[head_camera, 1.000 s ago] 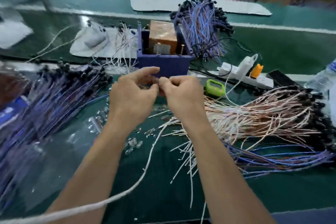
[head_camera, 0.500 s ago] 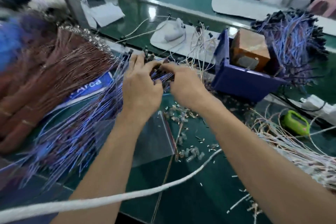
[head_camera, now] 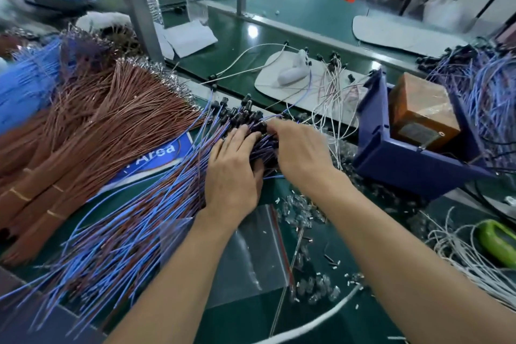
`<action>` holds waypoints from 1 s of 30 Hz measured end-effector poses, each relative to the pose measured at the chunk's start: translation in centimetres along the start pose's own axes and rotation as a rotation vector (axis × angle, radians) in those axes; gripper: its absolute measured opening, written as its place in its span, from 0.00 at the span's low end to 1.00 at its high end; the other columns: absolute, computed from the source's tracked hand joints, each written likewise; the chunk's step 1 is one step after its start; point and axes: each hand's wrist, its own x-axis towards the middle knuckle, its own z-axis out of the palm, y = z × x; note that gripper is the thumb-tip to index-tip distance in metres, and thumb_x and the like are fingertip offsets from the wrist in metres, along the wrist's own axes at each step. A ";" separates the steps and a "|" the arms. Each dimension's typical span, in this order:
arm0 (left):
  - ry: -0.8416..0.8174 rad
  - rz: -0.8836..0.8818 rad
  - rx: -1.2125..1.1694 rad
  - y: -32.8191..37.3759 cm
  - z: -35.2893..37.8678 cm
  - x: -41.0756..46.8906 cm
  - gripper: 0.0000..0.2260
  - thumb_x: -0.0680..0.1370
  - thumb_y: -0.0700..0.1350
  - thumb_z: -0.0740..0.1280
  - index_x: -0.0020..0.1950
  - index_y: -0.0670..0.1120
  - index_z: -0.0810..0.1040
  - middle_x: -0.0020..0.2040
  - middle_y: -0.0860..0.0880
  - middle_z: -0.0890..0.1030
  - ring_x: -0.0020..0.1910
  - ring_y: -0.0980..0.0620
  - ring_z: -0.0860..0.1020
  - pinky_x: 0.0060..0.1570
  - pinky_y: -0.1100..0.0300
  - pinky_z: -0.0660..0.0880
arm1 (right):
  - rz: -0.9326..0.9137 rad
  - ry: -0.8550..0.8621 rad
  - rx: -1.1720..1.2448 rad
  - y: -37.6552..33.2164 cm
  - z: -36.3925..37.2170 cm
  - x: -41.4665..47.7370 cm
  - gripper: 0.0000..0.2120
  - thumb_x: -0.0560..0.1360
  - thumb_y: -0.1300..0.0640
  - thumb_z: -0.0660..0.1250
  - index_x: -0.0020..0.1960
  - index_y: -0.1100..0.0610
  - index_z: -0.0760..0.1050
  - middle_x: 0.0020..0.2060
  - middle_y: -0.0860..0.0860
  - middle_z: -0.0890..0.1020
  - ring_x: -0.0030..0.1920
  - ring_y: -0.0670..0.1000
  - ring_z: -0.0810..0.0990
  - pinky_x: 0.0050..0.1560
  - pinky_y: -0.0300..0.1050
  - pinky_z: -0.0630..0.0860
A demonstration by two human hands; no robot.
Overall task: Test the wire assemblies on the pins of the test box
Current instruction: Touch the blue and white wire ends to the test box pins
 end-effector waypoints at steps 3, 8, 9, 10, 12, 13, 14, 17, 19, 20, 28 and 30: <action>0.044 -0.006 0.041 0.4 0.0 0.0 0.23 0.81 0.43 0.68 0.76 0.49 0.73 0.78 0.46 0.70 0.78 0.47 0.66 0.78 0.50 0.59 | -0.020 -0.020 0.001 0.3 -0.2 -0.6 0.15 0.75 0.67 0.63 0.52 0.52 0.83 0.46 0.50 0.80 0.52 0.56 0.75 0.52 0.49 0.67; 0.258 0.142 -0.045 1.4 0.0 -0.2 0.16 0.79 0.35 0.72 0.67 0.40 0.81 0.65 0.43 0.83 0.66 0.41 0.79 0.67 0.47 0.74 | -0.065 -0.111 0.272 0.7 -2.3 -0.9 0.13 0.75 0.64 0.69 0.52 0.49 0.86 0.44 0.49 0.83 0.47 0.53 0.80 0.51 0.50 0.76; 0.264 0.148 -0.127 1.6 -0.4 -0.4 0.16 0.80 0.37 0.71 0.67 0.40 0.81 0.63 0.44 0.84 0.63 0.43 0.80 0.65 0.50 0.75 | -0.074 -0.066 0.304 0.6 -2.8 -1.2 0.11 0.75 0.63 0.70 0.52 0.50 0.86 0.44 0.49 0.84 0.46 0.52 0.80 0.50 0.50 0.76; 0.263 0.121 -0.191 1.8 -1.0 -0.4 0.15 0.81 0.40 0.70 0.68 0.42 0.81 0.60 0.45 0.85 0.59 0.45 0.82 0.60 0.55 0.75 | -0.061 -0.024 0.359 0.6 -3.3 -1.6 0.09 0.76 0.61 0.70 0.51 0.50 0.86 0.42 0.48 0.84 0.44 0.50 0.80 0.49 0.49 0.76; 0.293 -0.015 -0.277 2.3 -2.1 -0.5 0.13 0.81 0.48 0.70 0.65 0.50 0.84 0.50 0.48 0.88 0.44 0.51 0.83 0.44 0.62 0.74 | 0.022 0.047 0.514 1.1 -4.4 -2.3 0.06 0.78 0.58 0.70 0.49 0.50 0.85 0.38 0.45 0.84 0.40 0.44 0.80 0.45 0.43 0.76; 0.300 -0.088 -0.338 2.5 -2.7 -0.5 0.12 0.80 0.51 0.71 0.63 0.53 0.85 0.45 0.49 0.88 0.39 0.54 0.82 0.40 0.62 0.75 | 0.084 0.095 0.595 1.5 -5.1 -2.7 0.06 0.78 0.57 0.70 0.49 0.50 0.86 0.36 0.44 0.84 0.39 0.42 0.80 0.43 0.39 0.76; 0.284 -0.132 -0.434 2.6 -3.2 -0.4 0.12 0.78 0.52 0.72 0.60 0.55 0.86 0.43 0.51 0.88 0.36 0.58 0.82 0.39 0.62 0.77 | 0.150 0.150 0.686 2.0 -5.8 -3.1 0.05 0.78 0.57 0.71 0.48 0.49 0.86 0.36 0.43 0.84 0.38 0.40 0.80 0.42 0.36 0.77; 0.151 -0.130 -0.680 2.8 -5.0 0.0 0.10 0.75 0.49 0.76 0.54 0.61 0.86 0.38 0.61 0.86 0.33 0.67 0.79 0.36 0.72 0.74 | 0.341 0.305 1.116 3.7 -8.2 -4.7 0.07 0.76 0.60 0.74 0.42 0.51 0.86 0.34 0.50 0.85 0.33 0.47 0.79 0.35 0.39 0.77; 0.073 -0.143 -0.756 3.4 -5.8 0.5 0.12 0.74 0.45 0.78 0.51 0.62 0.86 0.31 0.59 0.83 0.27 0.65 0.76 0.31 0.72 0.71 | 0.442 0.401 1.414 4.8 -9.2 -6.4 0.08 0.75 0.63 0.75 0.40 0.53 0.85 0.32 0.52 0.82 0.34 0.49 0.77 0.35 0.40 0.76; 0.052 -0.165 -0.800 3.6 -6.0 0.7 0.12 0.73 0.43 0.78 0.48 0.61 0.87 0.29 0.55 0.82 0.25 0.62 0.74 0.29 0.69 0.70 | 0.485 0.435 1.566 5.3 -9.5 -7.3 0.06 0.73 0.62 0.75 0.40 0.53 0.85 0.33 0.52 0.81 0.35 0.49 0.77 0.37 0.40 0.76; -0.224 -0.203 -0.927 7.6 -5.3 0.5 0.11 0.72 0.37 0.78 0.41 0.54 0.89 0.30 0.52 0.84 0.26 0.59 0.76 0.27 0.70 0.71 | 0.675 0.531 2.088 7.9 -9.6 -11.8 0.06 0.75 0.55 0.68 0.49 0.55 0.83 0.47 0.52 0.85 0.47 0.51 0.83 0.56 0.48 0.80; -0.343 -0.158 -0.910 8.5 -4.8 0.0 0.10 0.72 0.36 0.78 0.41 0.52 0.90 0.31 0.53 0.85 0.28 0.61 0.78 0.29 0.71 0.72 | 0.645 0.561 2.126 8.5 -9.8 -12.4 0.09 0.78 0.53 0.65 0.46 0.55 0.83 0.49 0.54 0.86 0.49 0.54 0.85 0.59 0.54 0.81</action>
